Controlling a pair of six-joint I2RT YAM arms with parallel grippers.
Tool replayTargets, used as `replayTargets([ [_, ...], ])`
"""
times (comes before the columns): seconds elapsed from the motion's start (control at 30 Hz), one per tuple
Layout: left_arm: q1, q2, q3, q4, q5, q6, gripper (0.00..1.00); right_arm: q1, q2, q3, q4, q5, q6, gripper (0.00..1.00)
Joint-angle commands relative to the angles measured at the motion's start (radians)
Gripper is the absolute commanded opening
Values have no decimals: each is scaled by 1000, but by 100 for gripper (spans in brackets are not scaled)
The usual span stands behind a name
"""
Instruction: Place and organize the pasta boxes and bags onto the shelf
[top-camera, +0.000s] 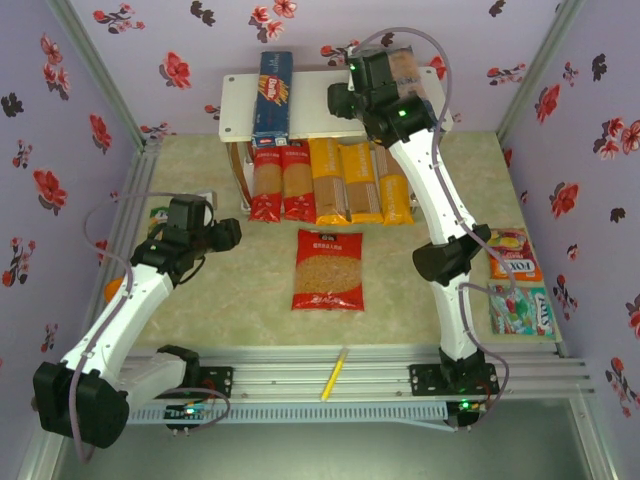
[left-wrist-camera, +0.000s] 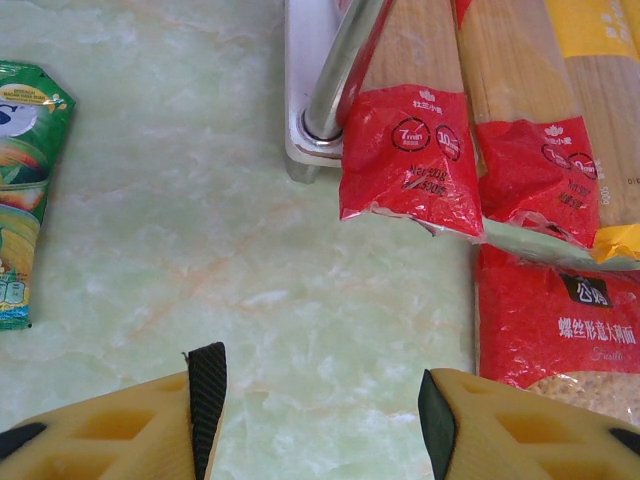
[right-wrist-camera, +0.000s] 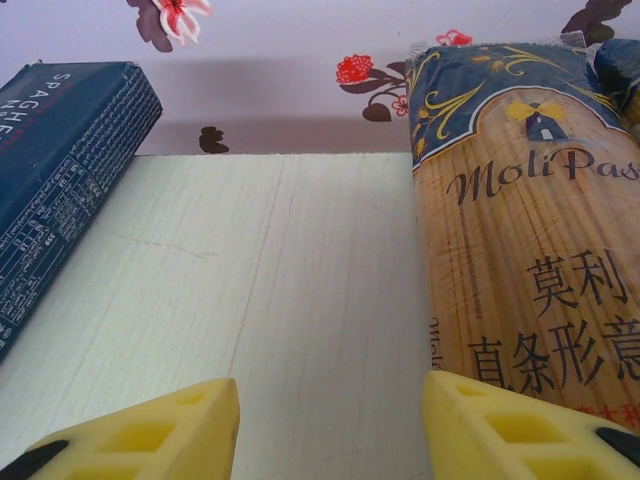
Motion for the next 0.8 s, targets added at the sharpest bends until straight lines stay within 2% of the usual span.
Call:
replayTargets([
  [0.0, 12, -6, -8, 5, 4, 29, 56, -21, 38, 8, -17, -20, 33, 54],
  [0.13, 14, -11, -13, 5, 4, 34, 57, -14, -7, -76, 104, -160, 7, 64],
  [0.4, 19, -32, -48, 9, 7, 44, 58, -2, -105, -102, 199, -181, -57, 66],
  [0.53, 18, -37, -70, 14, 21, 42, 60, 42, -214, -174, 222, -144, -109, 67],
  [0.67, 14, -53, -113, 23, 55, 18, 59, 136, -395, -379, 185, -50, -162, 67],
  [0.77, 1, -63, -164, 30, 72, 5, 57, 246, -586, -659, 178, 26, -174, 67],
])
